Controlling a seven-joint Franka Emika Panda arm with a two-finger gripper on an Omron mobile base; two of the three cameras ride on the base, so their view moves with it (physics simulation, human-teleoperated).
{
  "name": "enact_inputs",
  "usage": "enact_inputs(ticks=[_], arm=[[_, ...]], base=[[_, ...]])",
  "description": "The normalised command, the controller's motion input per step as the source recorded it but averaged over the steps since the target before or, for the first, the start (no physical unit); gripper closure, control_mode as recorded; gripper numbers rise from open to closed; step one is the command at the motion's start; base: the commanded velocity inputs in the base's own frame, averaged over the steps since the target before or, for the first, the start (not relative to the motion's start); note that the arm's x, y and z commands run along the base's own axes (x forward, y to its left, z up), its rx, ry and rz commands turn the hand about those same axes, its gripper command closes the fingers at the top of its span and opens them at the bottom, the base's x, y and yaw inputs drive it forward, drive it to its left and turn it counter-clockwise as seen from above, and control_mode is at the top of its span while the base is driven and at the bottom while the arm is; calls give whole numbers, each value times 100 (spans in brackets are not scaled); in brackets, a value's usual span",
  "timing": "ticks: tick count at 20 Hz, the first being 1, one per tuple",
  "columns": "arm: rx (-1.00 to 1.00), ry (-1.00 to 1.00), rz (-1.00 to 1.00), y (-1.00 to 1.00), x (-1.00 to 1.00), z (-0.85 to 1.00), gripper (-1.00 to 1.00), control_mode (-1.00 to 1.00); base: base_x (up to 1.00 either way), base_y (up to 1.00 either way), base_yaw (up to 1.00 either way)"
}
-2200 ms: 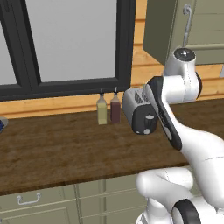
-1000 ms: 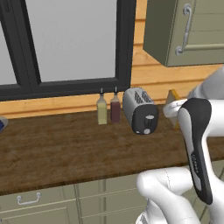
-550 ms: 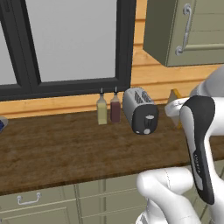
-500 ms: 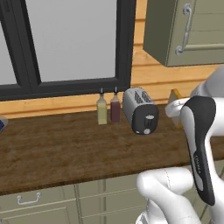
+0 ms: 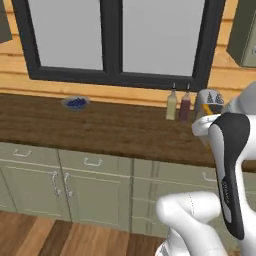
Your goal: Start the toaster. Once the lever pops up, take the bread to the plate on the dining counter.
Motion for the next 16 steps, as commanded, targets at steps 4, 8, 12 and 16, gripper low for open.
enact_inputs(ticks=[4, 8, 12, 16], arm=[[0, 0, 0, 0, 0, 0, 100, 100], [0, 0, 0, 0, 0, 0, 100, 100], [0, 0, 0, 0, 0, 0, 100, 100], [0, 0, 0, 0, 0, 0, 100, 100]], base=[[-48, 25, 100], [-47, 18, 100], [-41, 3, 100], [-36, 0, 100]])
